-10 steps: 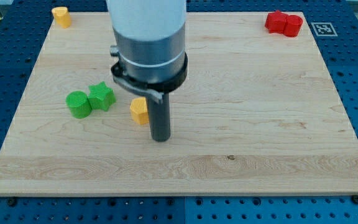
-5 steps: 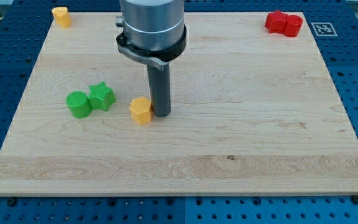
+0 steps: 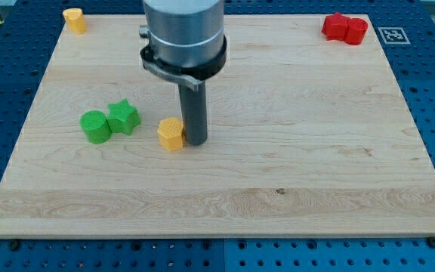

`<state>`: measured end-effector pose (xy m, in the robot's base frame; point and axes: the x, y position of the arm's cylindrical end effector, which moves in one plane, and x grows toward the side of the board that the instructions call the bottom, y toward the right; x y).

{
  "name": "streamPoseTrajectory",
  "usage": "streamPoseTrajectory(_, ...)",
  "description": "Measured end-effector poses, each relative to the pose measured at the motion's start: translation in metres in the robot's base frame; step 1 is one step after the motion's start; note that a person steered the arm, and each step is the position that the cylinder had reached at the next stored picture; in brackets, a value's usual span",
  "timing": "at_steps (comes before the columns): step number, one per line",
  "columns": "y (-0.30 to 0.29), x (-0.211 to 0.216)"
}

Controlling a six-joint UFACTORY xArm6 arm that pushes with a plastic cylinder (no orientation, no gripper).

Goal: Slide the yellow hexagon to the bottom right of green star

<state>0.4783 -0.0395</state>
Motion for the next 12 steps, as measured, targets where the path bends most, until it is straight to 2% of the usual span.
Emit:
streamPoseTrajectory(1,-0.016,-0.013)
streamPoseTrajectory(3,-0.030,-0.007)
streamPoseTrajectory(4,-0.028,0.018)
streamPoseTrajectory(6,-0.023,0.095)
streamPoseTrajectory(7,-0.025,0.101)
streamPoseTrajectory(12,-0.087,0.036)
